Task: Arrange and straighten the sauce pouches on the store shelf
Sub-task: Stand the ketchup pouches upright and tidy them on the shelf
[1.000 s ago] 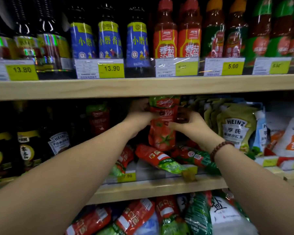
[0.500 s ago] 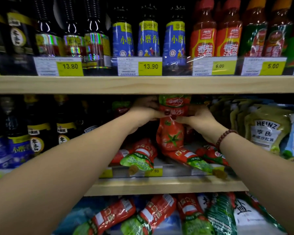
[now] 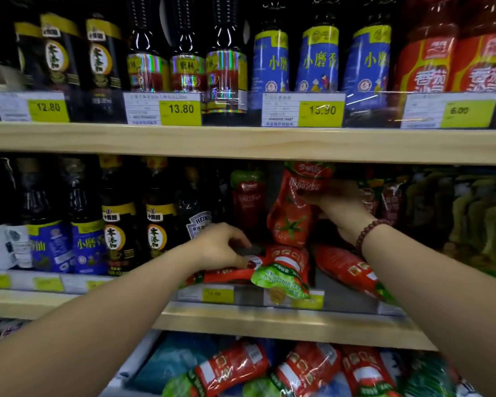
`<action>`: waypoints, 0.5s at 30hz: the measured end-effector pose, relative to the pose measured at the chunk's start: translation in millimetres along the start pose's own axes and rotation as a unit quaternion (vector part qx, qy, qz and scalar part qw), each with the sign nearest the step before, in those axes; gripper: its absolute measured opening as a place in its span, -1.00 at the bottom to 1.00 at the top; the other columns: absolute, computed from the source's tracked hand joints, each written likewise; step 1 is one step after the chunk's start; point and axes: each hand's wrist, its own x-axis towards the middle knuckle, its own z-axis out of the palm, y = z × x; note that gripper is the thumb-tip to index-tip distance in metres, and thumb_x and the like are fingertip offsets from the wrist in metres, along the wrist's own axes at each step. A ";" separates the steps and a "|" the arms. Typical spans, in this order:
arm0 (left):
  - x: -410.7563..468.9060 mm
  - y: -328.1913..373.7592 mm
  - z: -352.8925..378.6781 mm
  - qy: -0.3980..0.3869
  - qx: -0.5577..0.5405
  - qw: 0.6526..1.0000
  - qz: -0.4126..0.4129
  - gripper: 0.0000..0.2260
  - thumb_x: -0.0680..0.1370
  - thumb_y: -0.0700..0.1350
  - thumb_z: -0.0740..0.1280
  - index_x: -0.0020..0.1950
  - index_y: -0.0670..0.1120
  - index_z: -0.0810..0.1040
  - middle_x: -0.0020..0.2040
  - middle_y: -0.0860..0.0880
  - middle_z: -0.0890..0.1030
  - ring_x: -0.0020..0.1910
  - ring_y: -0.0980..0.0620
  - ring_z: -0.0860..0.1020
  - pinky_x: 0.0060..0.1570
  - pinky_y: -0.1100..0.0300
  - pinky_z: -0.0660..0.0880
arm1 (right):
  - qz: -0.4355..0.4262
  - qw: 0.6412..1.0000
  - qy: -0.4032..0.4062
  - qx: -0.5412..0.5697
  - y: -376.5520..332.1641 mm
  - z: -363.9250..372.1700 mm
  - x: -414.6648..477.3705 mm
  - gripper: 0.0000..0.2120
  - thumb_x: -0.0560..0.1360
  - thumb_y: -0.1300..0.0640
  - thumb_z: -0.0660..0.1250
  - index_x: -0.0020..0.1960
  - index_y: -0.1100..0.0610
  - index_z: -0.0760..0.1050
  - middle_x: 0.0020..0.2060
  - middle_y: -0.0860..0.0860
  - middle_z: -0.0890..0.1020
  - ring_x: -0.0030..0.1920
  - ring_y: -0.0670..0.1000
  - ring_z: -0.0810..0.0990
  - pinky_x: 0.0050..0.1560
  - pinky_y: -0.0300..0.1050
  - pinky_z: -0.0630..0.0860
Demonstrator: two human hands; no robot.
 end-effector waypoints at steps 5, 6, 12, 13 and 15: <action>1.2 -9.3 10.0 0.019 -0.061 0.998 -0.009 -0.79 0.37 0.00 0.46 -0.01 0.04 0.66 -0.14 0.18 0.57 -0.14 0.24 0.51 -0.21 0.43 0.38 | -0.025 1.000 -0.008 -0.004 2.8 26.5 10.8 -0.67 0.32 0.25 0.50 0.07 0.13 0.56 0.05 0.07 0.64 -0.01 -0.01 0.62 -0.01 -0.07 0.58; 1.7 -10.4 10.9 0.023 -0.064 0.998 -0.012 -0.79 0.36 0.00 0.46 -0.02 0.05 0.66 -0.14 0.18 0.58 -0.12 0.22 0.52 -0.16 0.37 0.40 | -0.032 0.999 -0.012 -0.007 3.4 31.7 12.0 -0.66 0.32 0.25 0.50 0.08 0.14 0.56 0.06 0.09 0.64 0.00 0.00 0.62 0.03 -0.02 0.58; 2.4 -15.8 15.8 0.043 -0.081 0.996 -0.018 -0.80 0.30 0.02 0.49 -0.09 0.11 0.67 -0.21 0.21 0.60 -0.15 0.20 0.56 -0.05 0.24 0.53 | -0.048 0.998 -0.031 -0.024 12.3 57.8 22.4 -0.64 0.34 0.22 0.49 0.12 0.17 0.55 0.11 0.11 0.62 0.11 0.05 0.58 0.18 0.09 0.50; 2.3 -16.3 16.4 0.044 -0.084 0.995 -0.022 -0.80 0.29 0.03 0.49 -0.10 0.12 0.67 -0.20 0.21 0.61 -0.14 0.20 0.57 -0.03 0.21 0.54 | -0.044 0.998 -0.034 -0.030 15.4 61.7 23.5 -0.66 0.34 0.21 0.49 0.10 0.15 0.55 0.10 0.11 0.62 0.10 0.04 0.58 0.18 0.06 0.50; 2.2 -16.7 17.6 0.044 -0.090 0.995 -0.025 -0.80 0.28 0.04 0.49 -0.11 0.13 0.66 -0.20 0.21 0.62 -0.14 0.19 0.57 -0.02 0.18 0.56 | -0.035 0.997 -0.047 -0.045 23.0 68.7 24.5 -0.73 0.34 0.21 0.49 0.02 0.08 0.56 0.06 0.08 0.63 0.04 0.00 0.58 0.14 -0.01 0.51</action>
